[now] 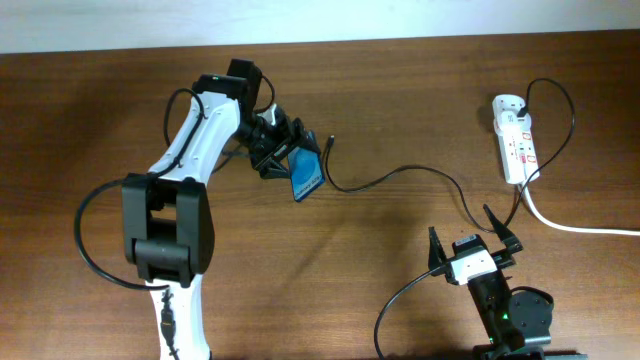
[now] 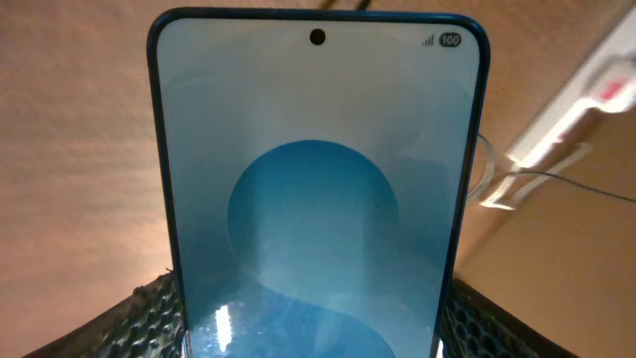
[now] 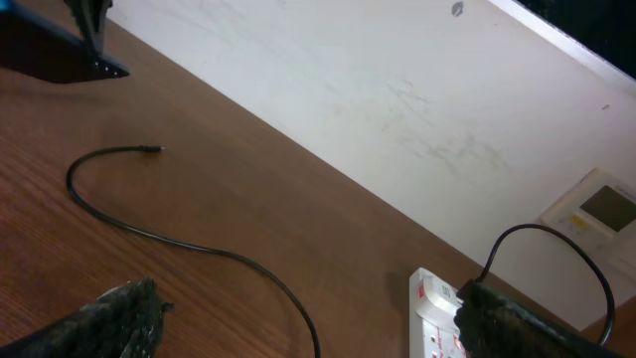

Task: Plug charger to phone and switch on socket
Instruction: 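Lift the phone with the left gripper and tilt it upright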

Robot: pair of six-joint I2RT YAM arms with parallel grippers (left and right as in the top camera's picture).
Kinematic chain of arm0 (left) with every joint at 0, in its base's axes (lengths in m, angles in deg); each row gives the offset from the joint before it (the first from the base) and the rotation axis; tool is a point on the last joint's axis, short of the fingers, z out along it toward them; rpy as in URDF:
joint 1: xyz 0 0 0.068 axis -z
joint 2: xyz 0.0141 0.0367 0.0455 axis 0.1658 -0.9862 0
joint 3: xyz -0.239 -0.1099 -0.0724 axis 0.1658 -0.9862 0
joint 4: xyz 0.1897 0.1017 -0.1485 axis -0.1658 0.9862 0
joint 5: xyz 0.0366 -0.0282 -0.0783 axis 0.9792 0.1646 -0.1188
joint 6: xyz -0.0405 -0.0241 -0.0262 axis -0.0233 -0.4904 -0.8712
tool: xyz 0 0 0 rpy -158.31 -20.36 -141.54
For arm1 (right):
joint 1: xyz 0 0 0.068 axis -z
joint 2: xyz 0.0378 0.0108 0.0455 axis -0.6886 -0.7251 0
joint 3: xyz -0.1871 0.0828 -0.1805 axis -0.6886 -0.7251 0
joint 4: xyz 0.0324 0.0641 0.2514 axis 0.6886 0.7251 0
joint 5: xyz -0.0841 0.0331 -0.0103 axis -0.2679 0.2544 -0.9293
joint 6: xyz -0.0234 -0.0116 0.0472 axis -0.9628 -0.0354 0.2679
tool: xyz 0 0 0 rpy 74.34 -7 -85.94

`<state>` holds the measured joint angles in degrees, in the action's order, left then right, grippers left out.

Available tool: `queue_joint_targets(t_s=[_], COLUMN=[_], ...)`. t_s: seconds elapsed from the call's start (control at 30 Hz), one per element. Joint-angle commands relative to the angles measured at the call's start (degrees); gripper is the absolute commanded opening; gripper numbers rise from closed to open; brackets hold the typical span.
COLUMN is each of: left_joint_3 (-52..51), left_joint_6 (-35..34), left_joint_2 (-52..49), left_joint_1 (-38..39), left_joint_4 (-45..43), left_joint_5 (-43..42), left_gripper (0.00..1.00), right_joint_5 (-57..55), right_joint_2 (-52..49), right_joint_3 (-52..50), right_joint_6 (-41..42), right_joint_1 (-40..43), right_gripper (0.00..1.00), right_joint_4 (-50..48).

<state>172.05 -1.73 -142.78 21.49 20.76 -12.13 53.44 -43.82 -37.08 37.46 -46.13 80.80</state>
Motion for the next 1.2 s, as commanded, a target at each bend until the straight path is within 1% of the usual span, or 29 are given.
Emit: queue_joint_targets(t_s=[0.0,0.07,0.2,0.4,0.47,0.5,0.53,0.57,0.6,0.7,0.87,0.93,1.17], left_joint_3=[1.7,1.7,1.7,1.7,1.7,1.7,1.7,1.7,1.7,1.7,1.7,1.7,1.7], left_joint_6=[-9.6,-13.5,-13.9,-15.8,-18.7,-21.4,-25.4,-27.3,-27.9,-28.7,-29.6,-30.6,-30.6], left_joint_2=[0.0,0.0,0.0,0.0,0.0,0.0,0.0,0.0,0.0,0.0,0.0,0.0,0.0], left_joint_1=[-0.5,-0.5,-0.5,-0.5,-0.5,-0.5,-0.5,-0.5,-0.5,-0.5,-0.5,-0.5,-0.8], left_joint_4=[2.3,4.5,4.5,4.3,4.6,5.2,5.9,6.1,6.1,6.1,6.1,6.1,6.0], left_joint_5=[-6.7,-7.5,-14.9,-15.4,-15.5,-15.5,-15.7,-17.1,-18.4,-27.2,-34.1,-34.8,-33.4], left_gripper=[0.00,0.00,0.00,0.00,0.00,0.00,0.00,0.00,0.00,0.00,0.00,0.00,0.00], right_joint_5=[-0.3,-0.3,-0.3,-0.3,-0.3,-0.3,-0.3,-0.3,-0.3,-0.3,-0.3,-0.3,-0.3], right_joint_2=[0.4,0.4,0.4,0.4,0.4,0.4,0.4,0.4,0.4,0.4,0.4,0.4,0.4], right_joint_3=[-0.4,-0.4,-0.4,-0.4,-0.4,-0.4,-0.4,-0.4,-0.4,-0.4,-0.4,-0.4,-0.4], right_joint_6=[0.6,0.6,0.6,0.6,0.6,0.6,0.6,0.6,0.6,0.6,0.6,0.6,0.6], right_joint_1=[-0.4,-0.4,-0.4,-0.4,-0.4,-0.4,-0.4,-0.4,-0.4,-0.4,-0.4,-0.4,-0.4], right_gripper=[0.99,0.98,0.98,0.98,0.98,0.98,0.98,0.98,0.98,0.98,0.98,0.98,0.98], right_joint_4=[0.2,0.2,0.2,0.2,0.2,0.2,0.2,0.2,0.2,0.2,0.2,0.2,0.2])
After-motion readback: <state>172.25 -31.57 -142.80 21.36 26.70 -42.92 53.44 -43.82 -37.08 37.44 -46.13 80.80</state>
